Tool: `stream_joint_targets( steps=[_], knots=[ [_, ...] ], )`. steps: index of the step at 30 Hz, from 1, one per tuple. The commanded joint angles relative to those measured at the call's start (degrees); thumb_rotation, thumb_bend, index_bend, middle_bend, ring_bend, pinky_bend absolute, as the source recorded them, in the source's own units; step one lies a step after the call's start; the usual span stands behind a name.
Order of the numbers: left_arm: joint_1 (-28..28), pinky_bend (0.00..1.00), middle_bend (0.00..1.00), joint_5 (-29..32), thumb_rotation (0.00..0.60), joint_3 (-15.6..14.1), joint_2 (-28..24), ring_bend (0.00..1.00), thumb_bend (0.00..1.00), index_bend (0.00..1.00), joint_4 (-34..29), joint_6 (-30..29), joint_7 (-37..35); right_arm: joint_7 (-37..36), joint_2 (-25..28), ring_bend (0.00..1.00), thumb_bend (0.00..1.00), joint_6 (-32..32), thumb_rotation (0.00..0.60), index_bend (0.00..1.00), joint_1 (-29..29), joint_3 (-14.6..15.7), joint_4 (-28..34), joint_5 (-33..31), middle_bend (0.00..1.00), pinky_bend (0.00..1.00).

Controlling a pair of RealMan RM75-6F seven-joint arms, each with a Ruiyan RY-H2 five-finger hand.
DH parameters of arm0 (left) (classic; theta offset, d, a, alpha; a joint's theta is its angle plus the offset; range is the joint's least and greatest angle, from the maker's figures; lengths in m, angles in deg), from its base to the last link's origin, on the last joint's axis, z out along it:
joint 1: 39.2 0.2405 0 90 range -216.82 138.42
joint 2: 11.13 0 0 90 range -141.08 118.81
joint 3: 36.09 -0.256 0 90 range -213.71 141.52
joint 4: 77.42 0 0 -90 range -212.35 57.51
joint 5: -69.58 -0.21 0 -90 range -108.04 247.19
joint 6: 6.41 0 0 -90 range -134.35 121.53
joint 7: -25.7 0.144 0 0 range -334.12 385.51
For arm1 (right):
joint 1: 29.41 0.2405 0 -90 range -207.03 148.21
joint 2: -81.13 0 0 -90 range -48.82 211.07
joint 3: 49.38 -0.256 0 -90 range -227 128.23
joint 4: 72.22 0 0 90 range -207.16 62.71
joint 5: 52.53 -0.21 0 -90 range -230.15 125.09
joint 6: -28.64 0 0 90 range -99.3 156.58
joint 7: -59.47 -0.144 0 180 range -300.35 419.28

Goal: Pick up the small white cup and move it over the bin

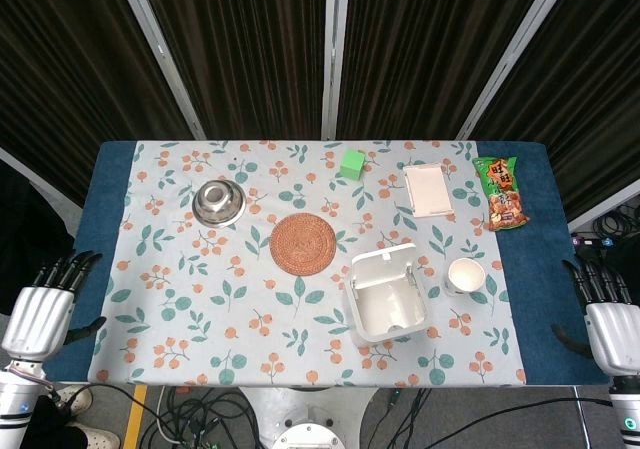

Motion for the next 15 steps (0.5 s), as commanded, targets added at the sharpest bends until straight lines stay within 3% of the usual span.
stream_joint_targets(
  steps=[1, 15],
  knots=[
    [-0.1, 0.19, 0.15, 0.0, 0.600, 0.0, -0.1, 0.09, 0.03, 0.15, -0.1, 0.0, 0.0, 0.1, 0.1, 0.00, 0.13, 0.2, 0.600, 0.00, 0.0, 0.0, 0.2, -0.2, 0.00, 0.00],
    [-0.1, 0.19, 0.16, -0.5, 0.600, -0.4, 0.1, 0.09, 0.03, 0.15, 0.6, 0.2, -0.2, 3.0, -1.1, 0.00, 0.13, 3.7, 0.600, 0.00, 2.2, -0.4, -0.3, -1.0, 0.00, 0.00]
  ],
)
